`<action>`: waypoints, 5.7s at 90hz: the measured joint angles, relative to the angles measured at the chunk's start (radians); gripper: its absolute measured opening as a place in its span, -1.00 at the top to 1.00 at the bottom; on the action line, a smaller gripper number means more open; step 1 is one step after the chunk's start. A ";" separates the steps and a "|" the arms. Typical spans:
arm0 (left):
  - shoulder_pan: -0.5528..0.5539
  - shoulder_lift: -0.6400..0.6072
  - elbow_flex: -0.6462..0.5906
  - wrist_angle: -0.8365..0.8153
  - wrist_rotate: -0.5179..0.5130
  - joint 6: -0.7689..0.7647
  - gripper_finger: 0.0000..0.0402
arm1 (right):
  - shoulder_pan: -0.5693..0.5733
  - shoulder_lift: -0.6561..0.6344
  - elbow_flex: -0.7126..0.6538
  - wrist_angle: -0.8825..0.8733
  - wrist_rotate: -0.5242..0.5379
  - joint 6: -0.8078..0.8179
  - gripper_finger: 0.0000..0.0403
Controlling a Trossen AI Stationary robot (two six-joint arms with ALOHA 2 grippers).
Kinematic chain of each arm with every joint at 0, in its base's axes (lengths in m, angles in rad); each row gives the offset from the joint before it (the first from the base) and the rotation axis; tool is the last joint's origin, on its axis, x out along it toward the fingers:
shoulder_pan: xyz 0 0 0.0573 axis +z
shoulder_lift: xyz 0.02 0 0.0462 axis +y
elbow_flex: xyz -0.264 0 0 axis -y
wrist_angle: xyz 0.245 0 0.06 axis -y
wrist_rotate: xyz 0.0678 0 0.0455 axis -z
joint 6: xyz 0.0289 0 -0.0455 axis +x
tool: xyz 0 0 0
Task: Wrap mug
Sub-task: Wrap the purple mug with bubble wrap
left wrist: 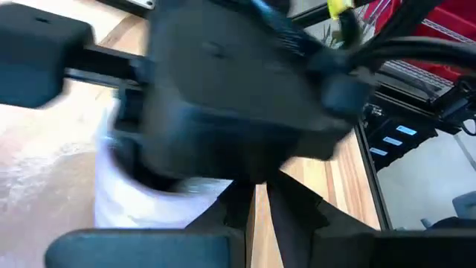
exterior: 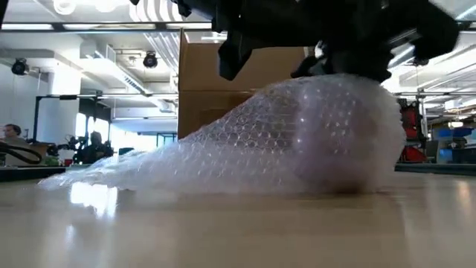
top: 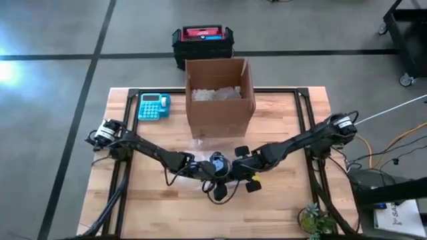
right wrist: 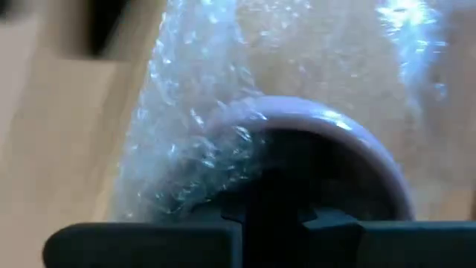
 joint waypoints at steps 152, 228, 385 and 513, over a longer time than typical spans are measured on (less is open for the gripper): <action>0.020 -0.099 0.000 -0.451 0.010 0.019 0.83 | 0.326 -0.713 -0.592 0.504 0.237 0.424 0.93; 0.129 -0.069 -0.002 -0.989 0.004 -0.195 -0.23 | 0.441 -0.650 -0.679 0.526 0.479 0.365 0.93; 0.178 -0.135 -0.405 0.336 0.219 -0.325 0.99 | 0.440 -0.650 -0.717 0.498 0.493 0.368 0.93; 0.147 0.172 0.133 -0.059 0.149 -0.179 0.99 | 0.188 -0.442 -0.363 0.329 0.542 0.073 0.93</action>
